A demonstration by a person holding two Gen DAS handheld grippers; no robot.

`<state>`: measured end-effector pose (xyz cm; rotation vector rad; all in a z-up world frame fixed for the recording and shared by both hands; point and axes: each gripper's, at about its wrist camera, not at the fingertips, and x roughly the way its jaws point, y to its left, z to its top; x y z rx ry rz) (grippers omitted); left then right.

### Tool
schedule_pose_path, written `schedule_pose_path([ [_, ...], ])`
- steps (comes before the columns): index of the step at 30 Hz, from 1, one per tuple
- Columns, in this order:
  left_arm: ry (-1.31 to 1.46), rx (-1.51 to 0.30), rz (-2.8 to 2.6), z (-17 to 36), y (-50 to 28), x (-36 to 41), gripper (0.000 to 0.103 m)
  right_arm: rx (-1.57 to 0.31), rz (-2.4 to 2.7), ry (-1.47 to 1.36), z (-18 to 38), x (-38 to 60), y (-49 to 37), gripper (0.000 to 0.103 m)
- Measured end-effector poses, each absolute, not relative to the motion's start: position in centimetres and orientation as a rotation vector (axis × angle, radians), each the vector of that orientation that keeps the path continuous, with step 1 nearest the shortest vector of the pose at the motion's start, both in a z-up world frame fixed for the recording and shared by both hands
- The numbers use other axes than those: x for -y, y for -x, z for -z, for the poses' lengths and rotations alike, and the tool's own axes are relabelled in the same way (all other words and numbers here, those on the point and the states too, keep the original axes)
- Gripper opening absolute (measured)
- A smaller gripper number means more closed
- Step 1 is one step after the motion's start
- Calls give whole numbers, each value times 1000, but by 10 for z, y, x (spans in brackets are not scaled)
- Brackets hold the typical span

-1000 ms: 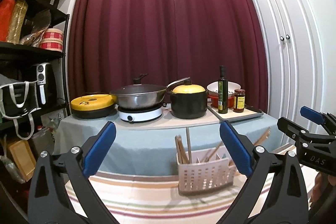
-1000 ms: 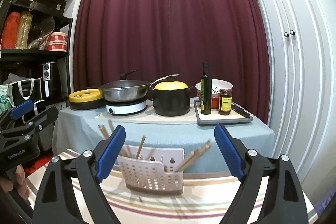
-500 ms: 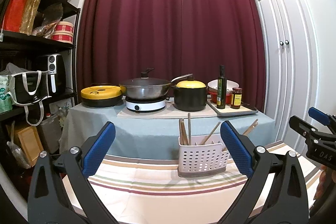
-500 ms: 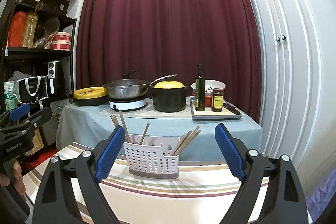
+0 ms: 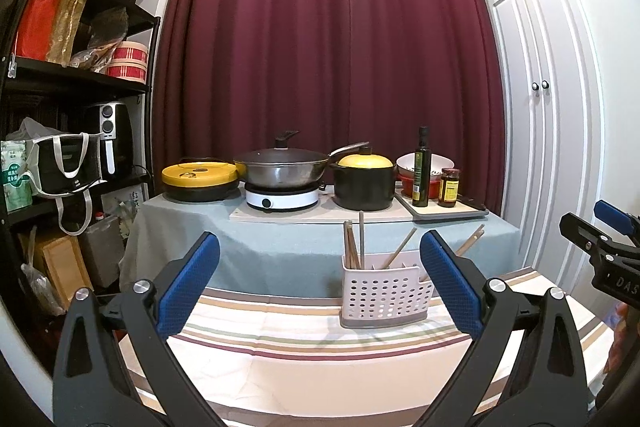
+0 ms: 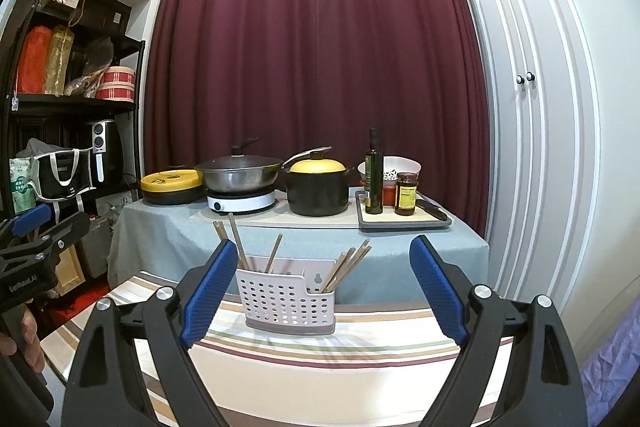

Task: Organize utensils

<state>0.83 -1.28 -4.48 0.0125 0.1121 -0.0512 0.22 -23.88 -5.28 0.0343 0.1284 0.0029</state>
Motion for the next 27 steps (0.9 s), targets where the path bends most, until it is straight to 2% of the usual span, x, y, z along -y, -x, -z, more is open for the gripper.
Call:
schedule_pose_path([
  [27,11,-134,54,47,-6,20,99,-125,-3,-34,52,238,2,85],
])
